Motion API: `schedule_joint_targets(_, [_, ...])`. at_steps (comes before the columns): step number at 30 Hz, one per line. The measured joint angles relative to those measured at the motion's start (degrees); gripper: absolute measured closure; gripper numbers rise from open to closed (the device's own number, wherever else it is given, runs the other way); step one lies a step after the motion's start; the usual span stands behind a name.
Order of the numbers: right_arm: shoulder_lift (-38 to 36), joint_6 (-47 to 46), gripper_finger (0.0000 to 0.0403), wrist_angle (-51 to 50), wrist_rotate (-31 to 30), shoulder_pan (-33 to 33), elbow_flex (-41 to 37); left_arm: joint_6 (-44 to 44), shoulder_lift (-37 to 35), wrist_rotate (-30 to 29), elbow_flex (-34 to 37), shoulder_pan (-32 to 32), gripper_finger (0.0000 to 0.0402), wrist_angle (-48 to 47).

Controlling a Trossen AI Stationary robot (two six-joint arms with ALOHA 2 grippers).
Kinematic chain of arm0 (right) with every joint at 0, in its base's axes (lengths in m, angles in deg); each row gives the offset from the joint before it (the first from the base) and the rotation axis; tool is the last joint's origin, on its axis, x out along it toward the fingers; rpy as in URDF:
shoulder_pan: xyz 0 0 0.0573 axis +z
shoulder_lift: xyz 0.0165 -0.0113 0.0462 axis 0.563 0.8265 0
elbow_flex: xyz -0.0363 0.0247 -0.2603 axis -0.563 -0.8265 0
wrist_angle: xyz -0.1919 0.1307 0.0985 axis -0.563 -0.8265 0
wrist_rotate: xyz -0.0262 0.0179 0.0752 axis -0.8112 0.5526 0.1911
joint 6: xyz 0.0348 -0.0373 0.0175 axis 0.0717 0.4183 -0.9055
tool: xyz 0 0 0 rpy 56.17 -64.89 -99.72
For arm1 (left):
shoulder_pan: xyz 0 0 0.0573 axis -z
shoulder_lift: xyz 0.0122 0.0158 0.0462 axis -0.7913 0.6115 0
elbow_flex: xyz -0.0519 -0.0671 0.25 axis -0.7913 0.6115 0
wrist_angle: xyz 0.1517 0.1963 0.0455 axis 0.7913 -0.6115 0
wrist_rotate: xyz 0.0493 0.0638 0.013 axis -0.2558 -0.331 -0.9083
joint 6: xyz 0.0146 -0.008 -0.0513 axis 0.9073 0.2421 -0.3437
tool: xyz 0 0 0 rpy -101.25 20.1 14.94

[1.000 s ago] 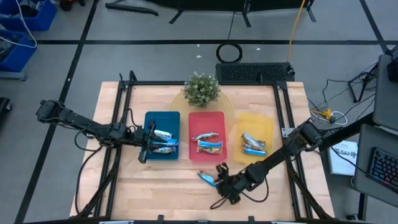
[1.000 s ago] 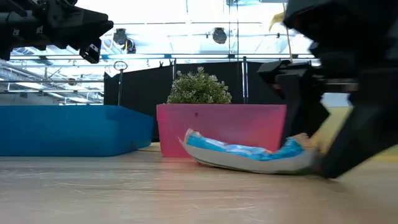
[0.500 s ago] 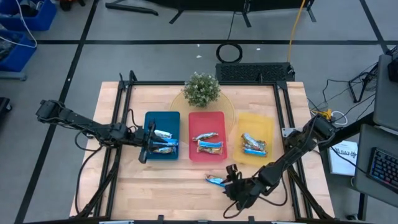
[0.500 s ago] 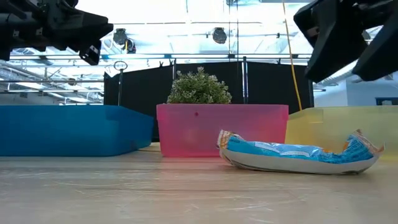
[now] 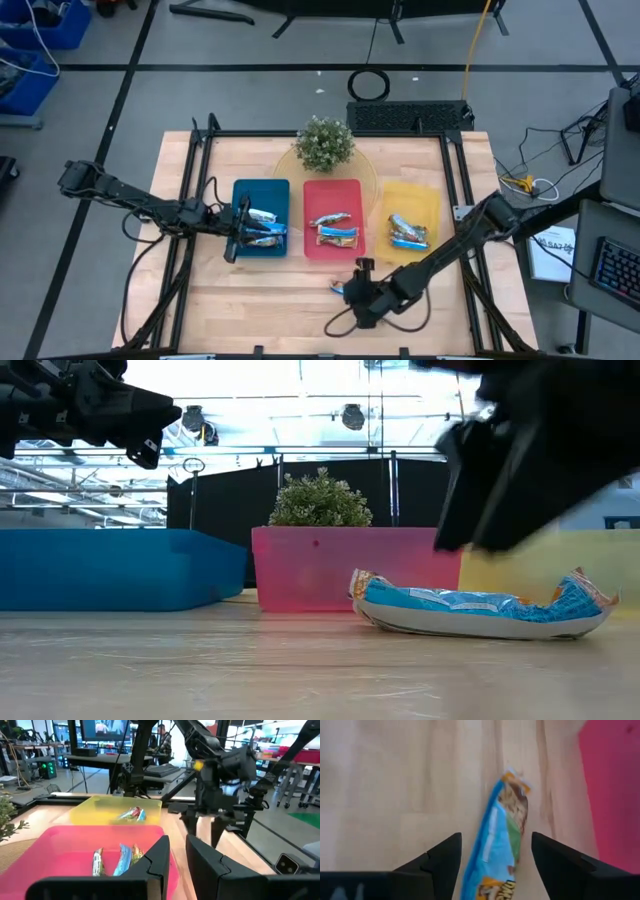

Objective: Pick and place Granola Bars by type
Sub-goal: Put the yellow granola bar into the red bin

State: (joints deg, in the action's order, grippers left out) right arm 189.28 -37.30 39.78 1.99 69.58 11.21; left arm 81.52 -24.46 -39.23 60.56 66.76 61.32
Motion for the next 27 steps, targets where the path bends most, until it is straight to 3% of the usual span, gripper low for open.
schedule_joint_targets(9, [5.33,2.07,0.0161,-5.35,2.88,-2.69,1.94,0.26,0.0,-0.03,0.0,0.0,0.033,0.05])
schedule_joint_targets(15, [6.12,3.31,0.0181,-5.79,2.61,-2.71,2.06,0.28,0.0,-0.04,0.0,0.0,0.033,0.09])
schedule_joint_targets(19, [5.83,3.99,0.0221,-5.22,2.77,-2.69,1.95,0.28,0.0,-0.05,0.0,-0.01,0.033,0.11])
schedule_joint_targets(27, [3.7,9.43,0.0344,-3.21,-0.31,-2.8,1.69,1.5,0.0,-0.02,0.0,-0.01,0.033,0.14])
